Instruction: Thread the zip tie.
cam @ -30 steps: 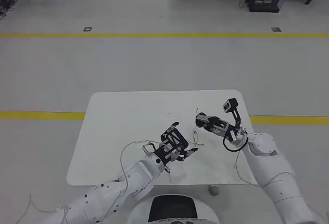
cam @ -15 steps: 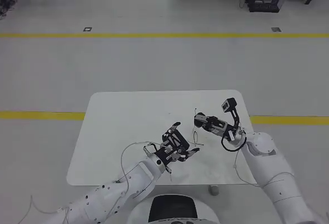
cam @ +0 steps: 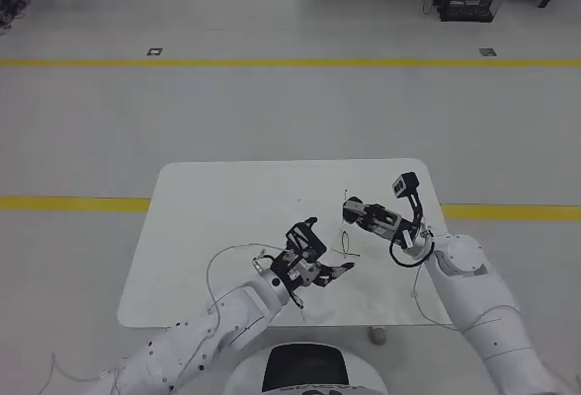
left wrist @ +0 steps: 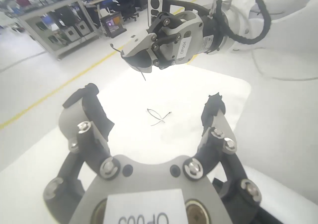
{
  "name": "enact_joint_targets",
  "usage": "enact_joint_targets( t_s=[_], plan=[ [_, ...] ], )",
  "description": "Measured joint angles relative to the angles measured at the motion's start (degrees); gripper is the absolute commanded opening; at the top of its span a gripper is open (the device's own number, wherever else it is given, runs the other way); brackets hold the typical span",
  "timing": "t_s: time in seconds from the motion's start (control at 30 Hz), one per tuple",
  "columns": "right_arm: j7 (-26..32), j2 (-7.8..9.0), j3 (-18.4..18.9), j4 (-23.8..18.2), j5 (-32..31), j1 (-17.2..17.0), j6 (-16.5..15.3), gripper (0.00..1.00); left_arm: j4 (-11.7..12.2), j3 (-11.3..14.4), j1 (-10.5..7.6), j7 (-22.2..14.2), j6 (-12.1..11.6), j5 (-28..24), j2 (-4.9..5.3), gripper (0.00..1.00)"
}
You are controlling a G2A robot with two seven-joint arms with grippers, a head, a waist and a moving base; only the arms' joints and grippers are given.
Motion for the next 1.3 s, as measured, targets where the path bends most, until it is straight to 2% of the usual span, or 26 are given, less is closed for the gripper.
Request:
enact_joint_targets(
  t_s=[0.03, 0.1, 0.2, 0.3, 0.4, 0.53, 0.8, 0.9, 0.93, 1.03, 1.13, 1.23, 1.3],
  plan=[
    [-0.02, 0.01, 0.04, 0.05, 0.16, -0.02, -0.08, 0.00, 0.53, -0.65, 0.15, 0.43, -1.33, -3.26, -0.06, 1.00],
    [-0.05, 0.03, 0.07, 0.06, 0.36, -0.04, -0.17, 0.00, 1.37, -1.41, 0.13, 0.40, -2.77, -6.25, -0.07, 1.00],
    [-0.06, 0.04, 0.13, -0.06, 0.58, -0.10, -0.18, 0.00, 1.69, -1.93, 0.09, -0.51, -3.18, -6.69, -0.10, 1.00],
    [0.06, 0.04, 0.16, -0.16, 0.69, -0.14, -0.17, 0.00, 1.52, -2.34, 0.55, 0.30, -3.76, -8.30, -0.23, 1.00],
    [0.19, 0.03, 0.21, -0.20, 0.78, -0.14, -0.17, 0.00, 1.91, -3.17, 1.20, 1.79, -5.35, -12.89, -0.41, 1.00],
    [0.48, -0.01, 0.45, -0.19, 0.66, -0.08, -0.17, 0.00, 3.15, -4.44, 1.67, 4.29, -9.22, -21.29, -0.66, 1.00],
    [0.46, 0.00, 0.50, -0.16, 0.55, -0.06, -0.17, 0.00, 3.37, -4.69, 1.96, 4.52, -9.26, -21.29, -0.78, 1.00],
    [-1.43, -0.04, 0.36, -0.96, -0.73, -0.47, -0.17, 0.00, 4.13, -5.86, 2.42, 1.41, -8.56, -30.49, -1.24, 1.00],
    [-2.21, -0.10, 0.26, -1.53, -0.87, -0.76, -0.17, 0.00, 4.55, -6.27, 2.38, -0.20, -9.65, -36.97, -1.46, 1.00],
    [-2.28, -0.21, 0.57, -2.43, -0.76, -1.22, -0.17, 0.00, 6.59, -7.02, 2.00, -3.14, -13.94, -51.44, -1.93, 1.00],
    [-1.92, -0.39, 1.28, -2.94, -0.84, -1.60, -0.17, 0.00, 8.77, -7.36, 1.80, -5.35, -16.51, -63.01, -2.44, 1.00],
    [-1.35, -0.66, 1.89, -2.99, -0.56, -1.79, -0.17, 0.00, 10.86, -7.56, 1.10, -8.27, -17.65, -74.53, -2.90, 1.00],
    [-1.26, -0.70, 1.94, -2.95, -0.53, -1.80, -0.17, 0.00, 11.07, -7.59, 0.94, -8.57, -17.70, -76.77, -2.92, 1.00]
  ],
)
